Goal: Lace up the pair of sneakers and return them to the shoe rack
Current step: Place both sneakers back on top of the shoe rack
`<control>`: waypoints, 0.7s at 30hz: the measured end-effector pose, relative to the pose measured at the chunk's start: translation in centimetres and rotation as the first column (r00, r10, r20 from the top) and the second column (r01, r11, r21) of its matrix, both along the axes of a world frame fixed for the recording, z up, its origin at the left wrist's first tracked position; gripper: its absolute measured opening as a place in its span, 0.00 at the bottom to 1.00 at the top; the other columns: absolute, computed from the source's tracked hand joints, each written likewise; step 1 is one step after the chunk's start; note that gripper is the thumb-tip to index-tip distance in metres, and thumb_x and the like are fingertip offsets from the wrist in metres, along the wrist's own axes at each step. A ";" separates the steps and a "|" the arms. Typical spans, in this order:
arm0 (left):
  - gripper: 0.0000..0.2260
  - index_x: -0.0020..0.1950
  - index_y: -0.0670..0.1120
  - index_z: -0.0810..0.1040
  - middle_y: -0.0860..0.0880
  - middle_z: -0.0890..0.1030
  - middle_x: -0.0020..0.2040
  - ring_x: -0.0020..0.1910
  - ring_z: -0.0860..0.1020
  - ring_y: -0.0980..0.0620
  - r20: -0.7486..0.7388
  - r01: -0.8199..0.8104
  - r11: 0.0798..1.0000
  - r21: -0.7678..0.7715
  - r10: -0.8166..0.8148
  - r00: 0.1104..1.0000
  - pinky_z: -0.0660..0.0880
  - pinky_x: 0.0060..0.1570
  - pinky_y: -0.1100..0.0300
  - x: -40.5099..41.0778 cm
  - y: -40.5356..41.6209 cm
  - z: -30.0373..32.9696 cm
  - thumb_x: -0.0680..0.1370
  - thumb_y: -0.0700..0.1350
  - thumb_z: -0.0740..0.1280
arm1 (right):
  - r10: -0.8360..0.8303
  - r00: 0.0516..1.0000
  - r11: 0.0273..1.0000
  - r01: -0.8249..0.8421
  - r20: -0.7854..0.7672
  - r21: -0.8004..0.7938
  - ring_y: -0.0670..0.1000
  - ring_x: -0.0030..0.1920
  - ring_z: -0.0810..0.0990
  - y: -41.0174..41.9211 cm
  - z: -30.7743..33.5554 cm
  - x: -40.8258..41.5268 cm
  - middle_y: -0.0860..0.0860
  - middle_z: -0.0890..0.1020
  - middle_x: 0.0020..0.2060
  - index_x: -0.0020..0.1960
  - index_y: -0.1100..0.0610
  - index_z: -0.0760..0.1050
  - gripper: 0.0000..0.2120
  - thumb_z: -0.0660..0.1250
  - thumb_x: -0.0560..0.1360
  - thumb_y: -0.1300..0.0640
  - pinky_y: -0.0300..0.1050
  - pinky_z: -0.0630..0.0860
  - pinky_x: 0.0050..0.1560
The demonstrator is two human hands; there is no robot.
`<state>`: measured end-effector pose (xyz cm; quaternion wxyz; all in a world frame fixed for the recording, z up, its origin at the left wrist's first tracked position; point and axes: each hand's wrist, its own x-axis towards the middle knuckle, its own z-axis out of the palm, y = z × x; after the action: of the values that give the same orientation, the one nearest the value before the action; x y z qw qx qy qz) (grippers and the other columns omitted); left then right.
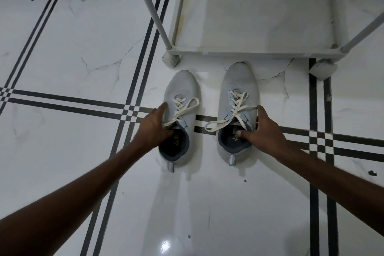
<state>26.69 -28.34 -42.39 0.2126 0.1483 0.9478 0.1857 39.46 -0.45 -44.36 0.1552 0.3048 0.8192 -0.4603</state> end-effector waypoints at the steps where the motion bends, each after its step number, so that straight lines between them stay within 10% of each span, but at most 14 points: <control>1: 0.38 0.74 0.40 0.67 0.36 0.78 0.60 0.55 0.79 0.37 -0.003 -0.018 0.999 0.032 0.018 1.000 0.77 0.54 0.48 0.2 0.5 -0.2 0.68 0.48 0.77 | 0.007 1.000 1.000 -0.007 0.000 0.007 0.60 0.61 0.77 -0.3 0.0 -0.1 0.56 0.78 0.61 0.73 0.55 0.60 0.39 0.77 0.69 0.52 0.51 0.74 0.58; 21: 0.20 0.59 0.47 0.77 0.52 0.83 0.48 0.45 0.79 0.54 0.210 -0.221 0.931 0.292 0.163 0.964 0.71 0.36 0.75 4.5 3.5 6.0 0.68 0.40 0.71 | -0.006 1.000 0.999 0.006 0.002 0.050 0.59 0.58 0.80 -0.7 8.2 0.6 0.58 0.81 0.60 0.80 0.54 0.54 0.47 0.78 0.69 0.56 0.45 0.75 0.55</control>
<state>31.16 -24.80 -36.35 0.2530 0.0687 0.8928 0.3663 40.06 -1.20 -36.14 0.1469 0.3117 0.8293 -0.4399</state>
